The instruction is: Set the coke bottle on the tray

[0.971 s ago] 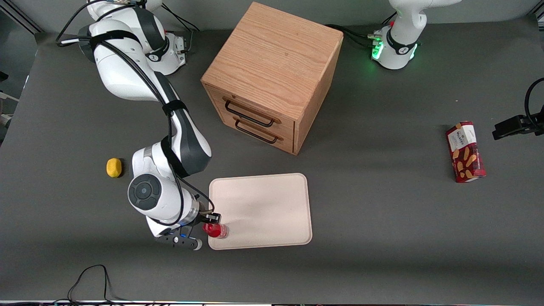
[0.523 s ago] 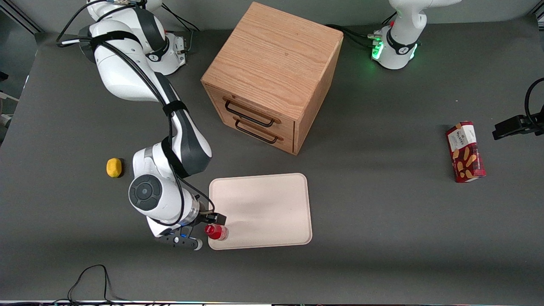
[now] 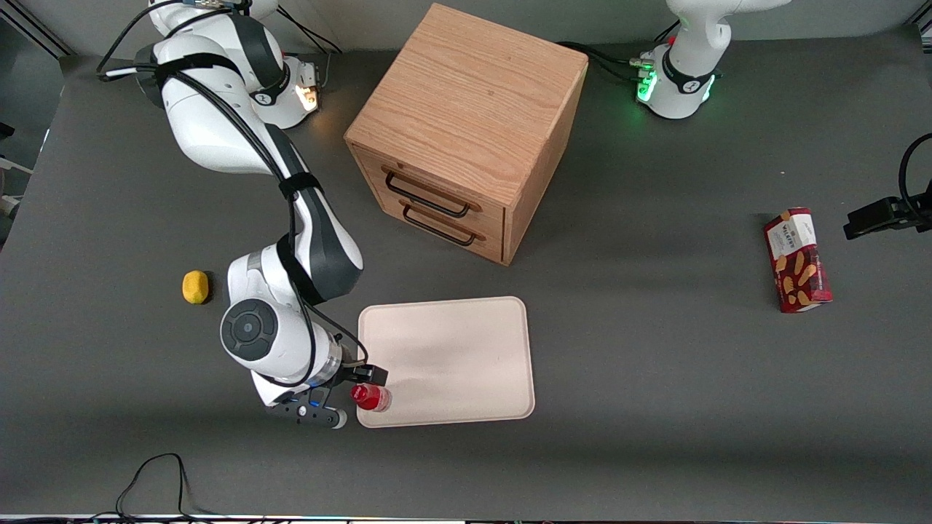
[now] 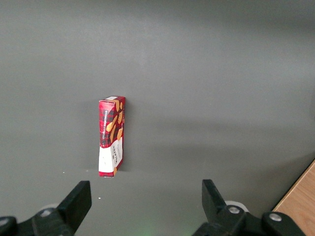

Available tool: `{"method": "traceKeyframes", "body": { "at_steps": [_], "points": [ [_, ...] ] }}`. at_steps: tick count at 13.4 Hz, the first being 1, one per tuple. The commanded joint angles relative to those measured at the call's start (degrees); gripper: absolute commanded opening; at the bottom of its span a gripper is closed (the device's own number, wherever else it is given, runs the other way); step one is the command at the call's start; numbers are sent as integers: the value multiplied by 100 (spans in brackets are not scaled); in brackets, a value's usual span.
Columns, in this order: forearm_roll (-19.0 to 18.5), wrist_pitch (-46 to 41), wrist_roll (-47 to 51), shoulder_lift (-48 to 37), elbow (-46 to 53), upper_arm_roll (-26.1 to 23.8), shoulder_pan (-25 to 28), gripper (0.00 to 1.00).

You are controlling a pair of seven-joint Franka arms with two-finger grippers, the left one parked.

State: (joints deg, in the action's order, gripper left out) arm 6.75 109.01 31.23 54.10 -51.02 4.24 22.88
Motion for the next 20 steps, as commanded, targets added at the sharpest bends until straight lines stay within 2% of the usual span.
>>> {"method": "traceKeyframes", "body": {
  "at_steps": [1, 4, 8, 9, 14, 16, 20],
  "points": [
    [81, -20, 111, 65, 171, -2, -2, 100],
    [72, -178, 102, -22, 162, -2, 6, 100],
    [98, -993, 41, -539, -99, 42, -20, 100],
    [133, -1213, -20, -915, -536, 42, -90, 100],
    [134, -1207, -1213, -2884, -2874, 182, -415, 100],
    [134, -1251, -1951, -3701, -3727, 515, -451, 100],
    [11, -1251, -2455, -4994, -4924, 947, -424, 100]
  ]
}}
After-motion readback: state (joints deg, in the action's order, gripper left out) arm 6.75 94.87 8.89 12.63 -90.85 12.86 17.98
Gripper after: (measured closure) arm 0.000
